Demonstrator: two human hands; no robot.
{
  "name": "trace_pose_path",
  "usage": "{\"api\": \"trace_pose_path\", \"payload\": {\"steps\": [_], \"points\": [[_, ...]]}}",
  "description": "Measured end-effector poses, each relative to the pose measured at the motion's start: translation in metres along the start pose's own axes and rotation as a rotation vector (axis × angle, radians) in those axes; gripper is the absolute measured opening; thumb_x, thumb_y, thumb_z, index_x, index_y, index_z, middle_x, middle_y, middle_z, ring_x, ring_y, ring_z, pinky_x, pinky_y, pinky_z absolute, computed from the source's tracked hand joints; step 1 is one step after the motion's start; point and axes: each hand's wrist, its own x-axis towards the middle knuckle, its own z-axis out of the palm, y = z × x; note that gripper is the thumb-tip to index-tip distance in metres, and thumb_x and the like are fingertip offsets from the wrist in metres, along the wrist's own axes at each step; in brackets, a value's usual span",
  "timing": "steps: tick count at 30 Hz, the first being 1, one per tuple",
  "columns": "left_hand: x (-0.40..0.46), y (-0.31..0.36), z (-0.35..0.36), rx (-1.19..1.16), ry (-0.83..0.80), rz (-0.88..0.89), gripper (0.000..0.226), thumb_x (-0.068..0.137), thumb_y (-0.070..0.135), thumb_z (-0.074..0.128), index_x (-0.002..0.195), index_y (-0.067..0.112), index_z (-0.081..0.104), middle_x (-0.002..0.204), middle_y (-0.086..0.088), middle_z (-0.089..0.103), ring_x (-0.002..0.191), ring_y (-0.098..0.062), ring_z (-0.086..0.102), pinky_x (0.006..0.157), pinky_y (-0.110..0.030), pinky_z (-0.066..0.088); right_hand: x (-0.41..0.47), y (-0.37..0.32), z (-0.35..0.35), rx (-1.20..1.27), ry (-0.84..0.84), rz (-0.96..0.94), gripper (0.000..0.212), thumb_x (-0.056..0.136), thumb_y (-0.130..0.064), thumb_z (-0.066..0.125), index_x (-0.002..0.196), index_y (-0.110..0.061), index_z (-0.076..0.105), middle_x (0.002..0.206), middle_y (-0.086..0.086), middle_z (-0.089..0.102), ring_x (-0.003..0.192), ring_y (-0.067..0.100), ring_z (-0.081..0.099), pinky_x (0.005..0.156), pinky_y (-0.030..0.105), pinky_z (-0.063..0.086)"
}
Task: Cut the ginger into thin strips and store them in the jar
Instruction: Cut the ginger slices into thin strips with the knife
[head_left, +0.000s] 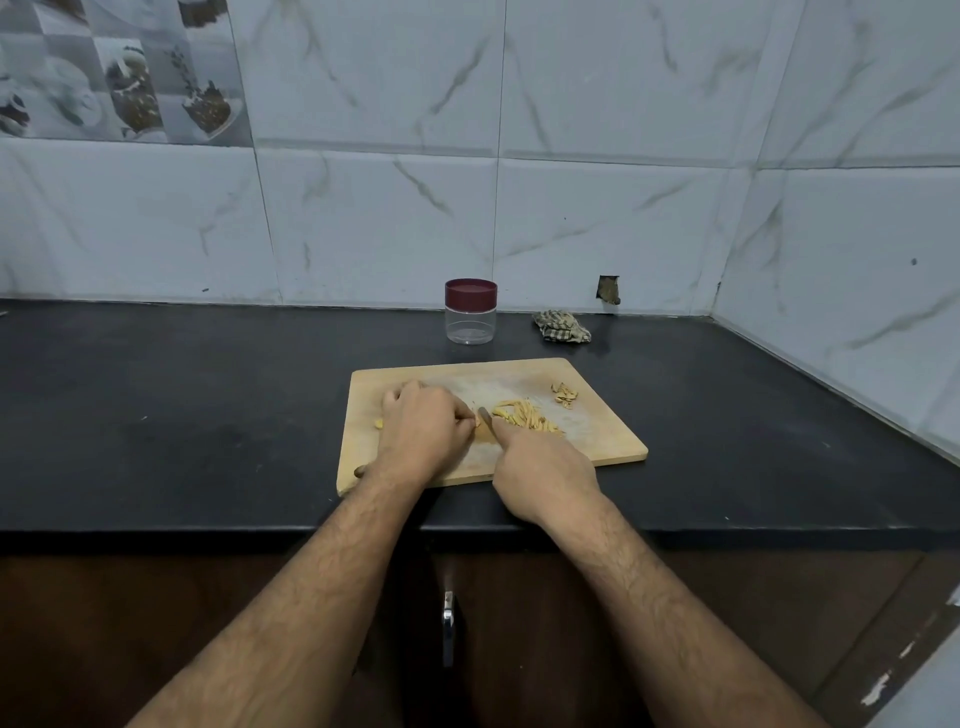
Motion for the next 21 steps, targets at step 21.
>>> {"api": "trace_pose_path", "payload": {"steps": [21], "points": [[0.002, -0.004, 0.005, -0.002, -0.022, 0.058, 0.028, 0.089, 0.034, 0.050, 0.099, 0.036, 0.077, 0.111, 0.015, 0.069, 0.110, -0.019, 0.047, 0.101, -0.039, 0.025, 0.006, -0.015, 0.008, -0.100, 0.048, 0.001, 0.048, 0.093, -0.008, 0.043, 0.138, -0.025, 0.043, 0.118, 0.005, 0.063, 0.109, 0.027, 0.059, 0.076, 0.034, 0.041]]}}
